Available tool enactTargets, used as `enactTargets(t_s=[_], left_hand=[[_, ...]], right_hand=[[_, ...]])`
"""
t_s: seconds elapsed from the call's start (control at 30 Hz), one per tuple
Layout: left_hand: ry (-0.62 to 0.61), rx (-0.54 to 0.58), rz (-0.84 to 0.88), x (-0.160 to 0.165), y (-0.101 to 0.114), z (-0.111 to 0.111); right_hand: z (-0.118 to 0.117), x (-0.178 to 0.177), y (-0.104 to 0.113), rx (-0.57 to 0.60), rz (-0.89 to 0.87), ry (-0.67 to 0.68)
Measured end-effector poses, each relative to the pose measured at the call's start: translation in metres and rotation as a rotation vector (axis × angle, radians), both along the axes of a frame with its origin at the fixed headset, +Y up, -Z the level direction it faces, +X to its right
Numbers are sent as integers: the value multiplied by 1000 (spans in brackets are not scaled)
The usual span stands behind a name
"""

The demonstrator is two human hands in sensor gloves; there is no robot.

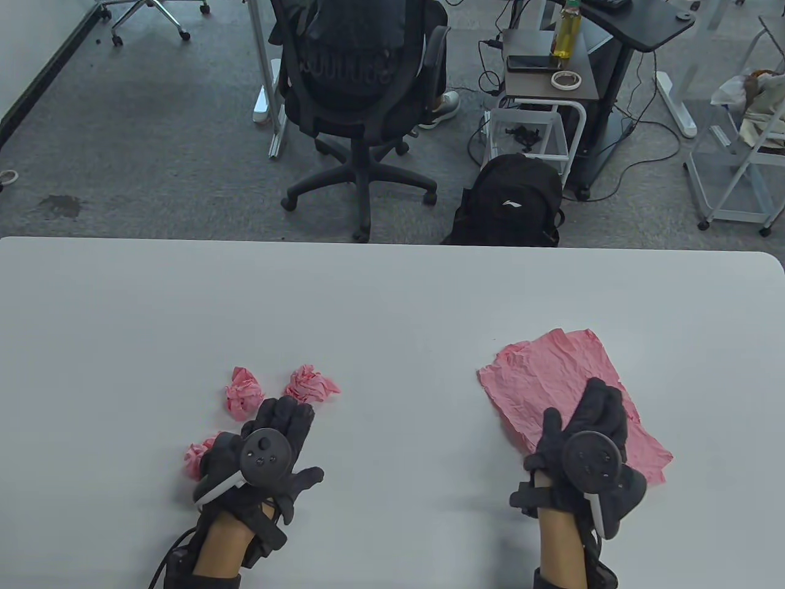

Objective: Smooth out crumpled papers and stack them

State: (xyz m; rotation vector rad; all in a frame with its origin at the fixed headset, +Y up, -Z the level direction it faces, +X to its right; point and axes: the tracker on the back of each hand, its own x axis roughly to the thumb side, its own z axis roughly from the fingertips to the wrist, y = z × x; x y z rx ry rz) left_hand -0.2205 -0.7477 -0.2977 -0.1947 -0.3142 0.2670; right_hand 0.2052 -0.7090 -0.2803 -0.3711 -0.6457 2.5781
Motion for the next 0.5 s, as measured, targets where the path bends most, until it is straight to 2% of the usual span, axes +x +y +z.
enactTargets(t_s=[0.2, 0.3, 0.33, 0.37, 0.5], left_hand=[[89, 95, 10, -17, 15, 2], [195, 145, 1, -35, 23, 4], [268, 150, -25, -45, 25, 5], [321, 137, -49, -51, 26, 6], [546, -36, -136, -77, 19, 7]], right_hand=[[-12, -44, -15, -51, -1, 242], [-13, -54, -20, -59, -49, 312], [-13, -57, -21, -54, -59, 321], [-14, -59, -21, -53, -59, 333], [-14, -61, -22, -61, -61, 349]])
